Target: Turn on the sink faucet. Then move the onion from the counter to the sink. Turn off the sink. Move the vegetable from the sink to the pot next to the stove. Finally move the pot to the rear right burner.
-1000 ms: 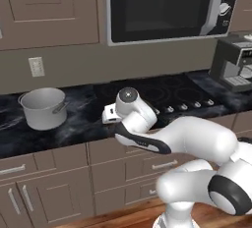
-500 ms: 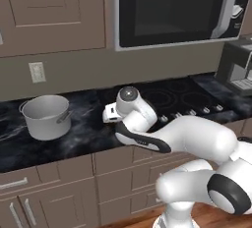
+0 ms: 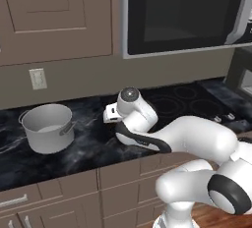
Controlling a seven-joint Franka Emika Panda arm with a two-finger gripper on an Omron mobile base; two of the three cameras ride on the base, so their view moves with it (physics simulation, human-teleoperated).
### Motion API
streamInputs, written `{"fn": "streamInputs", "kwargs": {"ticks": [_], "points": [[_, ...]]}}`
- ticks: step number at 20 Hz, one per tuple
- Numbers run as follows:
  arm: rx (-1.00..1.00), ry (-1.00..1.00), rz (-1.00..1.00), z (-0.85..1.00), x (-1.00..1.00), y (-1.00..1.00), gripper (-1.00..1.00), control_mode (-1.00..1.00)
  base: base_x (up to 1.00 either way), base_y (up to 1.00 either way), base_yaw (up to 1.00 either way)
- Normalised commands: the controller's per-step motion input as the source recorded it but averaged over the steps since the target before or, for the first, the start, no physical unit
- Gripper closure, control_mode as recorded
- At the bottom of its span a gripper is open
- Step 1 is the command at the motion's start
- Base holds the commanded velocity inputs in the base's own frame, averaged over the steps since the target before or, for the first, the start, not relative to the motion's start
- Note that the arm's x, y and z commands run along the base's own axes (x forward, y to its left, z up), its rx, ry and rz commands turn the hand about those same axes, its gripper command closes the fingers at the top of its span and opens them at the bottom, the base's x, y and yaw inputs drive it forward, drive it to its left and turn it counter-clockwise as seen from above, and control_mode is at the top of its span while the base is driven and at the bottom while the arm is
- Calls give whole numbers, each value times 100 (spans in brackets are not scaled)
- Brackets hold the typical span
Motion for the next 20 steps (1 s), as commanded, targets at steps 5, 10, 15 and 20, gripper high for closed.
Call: {"fn": "streamInputs", "kwargs": {"ticks": [5,10,15,20], "points": [[0,0,0,0,0,0,100,100,41,18,10],[0,0,0,0,0,0,100,100,41,11,15],[0,0,0,0,0,0,100,100,41,8,14],[0,0,0,0,0,0,100,100,40,11,13]]}}
